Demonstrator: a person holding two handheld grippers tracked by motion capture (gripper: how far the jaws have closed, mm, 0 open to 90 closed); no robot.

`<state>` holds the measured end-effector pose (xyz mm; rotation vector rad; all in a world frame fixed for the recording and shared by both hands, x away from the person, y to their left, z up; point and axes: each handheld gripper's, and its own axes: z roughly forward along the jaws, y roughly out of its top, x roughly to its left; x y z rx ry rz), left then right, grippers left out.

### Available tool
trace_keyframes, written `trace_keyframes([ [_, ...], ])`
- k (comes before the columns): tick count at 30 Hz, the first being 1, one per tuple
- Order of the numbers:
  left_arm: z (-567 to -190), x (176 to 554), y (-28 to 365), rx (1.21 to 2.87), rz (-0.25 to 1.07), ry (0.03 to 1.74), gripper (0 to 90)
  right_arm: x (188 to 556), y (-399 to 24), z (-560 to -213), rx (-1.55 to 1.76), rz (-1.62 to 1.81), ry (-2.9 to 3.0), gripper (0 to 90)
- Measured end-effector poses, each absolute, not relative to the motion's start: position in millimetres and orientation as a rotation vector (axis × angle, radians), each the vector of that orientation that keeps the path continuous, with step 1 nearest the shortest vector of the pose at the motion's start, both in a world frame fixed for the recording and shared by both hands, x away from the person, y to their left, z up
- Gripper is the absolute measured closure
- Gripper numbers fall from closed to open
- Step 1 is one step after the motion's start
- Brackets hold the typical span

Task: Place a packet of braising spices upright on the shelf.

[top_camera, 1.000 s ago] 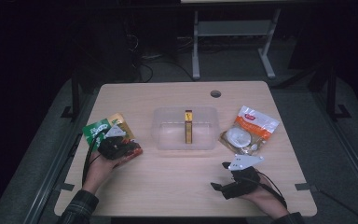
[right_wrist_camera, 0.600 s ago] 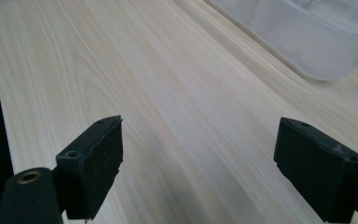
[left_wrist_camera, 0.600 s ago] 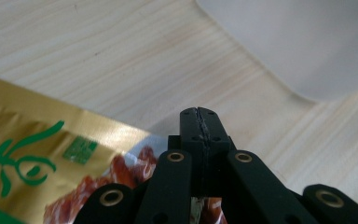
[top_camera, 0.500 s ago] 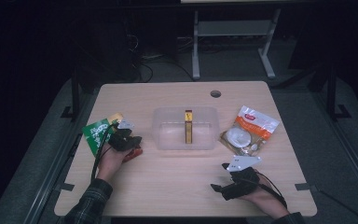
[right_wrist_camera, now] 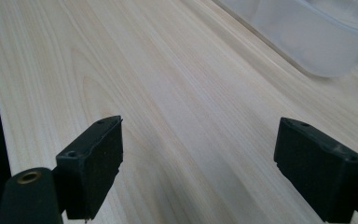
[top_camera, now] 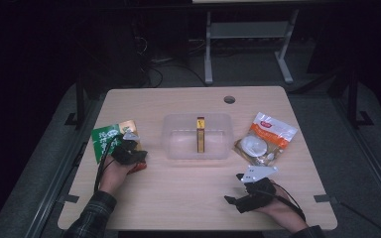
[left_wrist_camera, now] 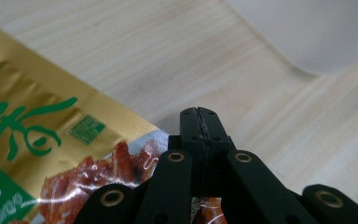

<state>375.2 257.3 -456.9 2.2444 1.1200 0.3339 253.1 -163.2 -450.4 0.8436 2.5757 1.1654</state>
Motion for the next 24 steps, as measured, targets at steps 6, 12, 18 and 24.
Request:
trace_keyframes([
  [6,-454,364,270,2.272,0.348,1.135,90.0,253,-163,-450,0.841,1.164,2.576,15.3],
  [12,-450,357,288,2.224,0.351,1.171,90.0,254,-162,-451,0.838,1.163,2.579,15.3],
  [18,-439,382,302,2.163,0.417,1.22,89.9,255,-161,-451,0.833,1.158,2.582,15.3],
  [24,-433,414,314,2.137,0.481,1.288,89.9,255,-162,-452,0.845,1.164,2.577,15.2],
])
